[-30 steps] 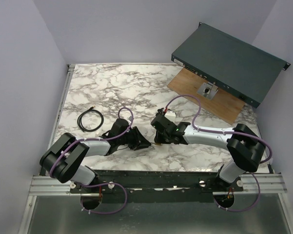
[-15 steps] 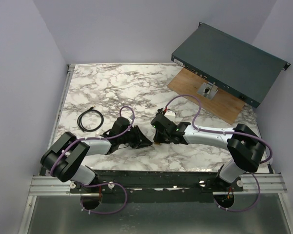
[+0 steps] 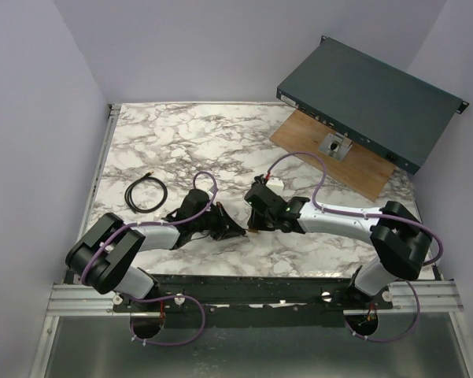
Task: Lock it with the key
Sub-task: Pick up the lock from the center of the board.
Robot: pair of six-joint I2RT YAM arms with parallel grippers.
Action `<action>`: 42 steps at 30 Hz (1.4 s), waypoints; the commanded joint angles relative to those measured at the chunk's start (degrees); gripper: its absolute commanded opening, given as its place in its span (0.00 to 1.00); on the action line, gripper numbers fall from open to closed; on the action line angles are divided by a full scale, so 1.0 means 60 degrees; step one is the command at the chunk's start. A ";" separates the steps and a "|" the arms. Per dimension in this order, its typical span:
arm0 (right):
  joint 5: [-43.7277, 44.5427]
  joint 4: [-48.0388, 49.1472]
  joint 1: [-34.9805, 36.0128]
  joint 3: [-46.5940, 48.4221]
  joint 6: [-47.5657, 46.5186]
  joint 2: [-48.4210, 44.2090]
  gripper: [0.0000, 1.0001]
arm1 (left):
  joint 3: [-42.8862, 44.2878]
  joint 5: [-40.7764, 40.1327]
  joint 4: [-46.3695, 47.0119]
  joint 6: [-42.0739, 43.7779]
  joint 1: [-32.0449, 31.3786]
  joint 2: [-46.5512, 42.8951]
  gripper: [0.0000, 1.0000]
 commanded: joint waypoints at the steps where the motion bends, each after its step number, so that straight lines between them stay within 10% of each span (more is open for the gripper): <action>1: 0.0132 0.0303 0.0062 0.0233 -0.0308 -0.0449 0.29 | 0.0408 0.0292 -0.0096 0.0346 -0.0081 -0.0184 0.00; 8: 0.0726 0.0807 0.0058 0.0461 -0.2253 -0.1865 0.71 | 0.2184 0.0215 -0.2705 0.2408 -0.0052 -0.2145 0.00; 13: 0.0790 0.1579 0.0066 0.0727 -0.3982 -0.3660 0.80 | 0.3827 0.0482 -0.4565 0.3438 0.0199 -0.3359 0.00; 27: -0.4564 0.1939 0.0059 0.3227 -0.7048 -0.5617 0.75 | 0.8286 0.2725 -0.6609 0.4567 0.1173 -0.4722 0.00; 42: -0.8334 0.2280 0.0058 0.4259 -0.7126 -0.4928 0.61 | 0.9537 0.4233 -0.6870 0.4587 0.1589 -0.5343 0.00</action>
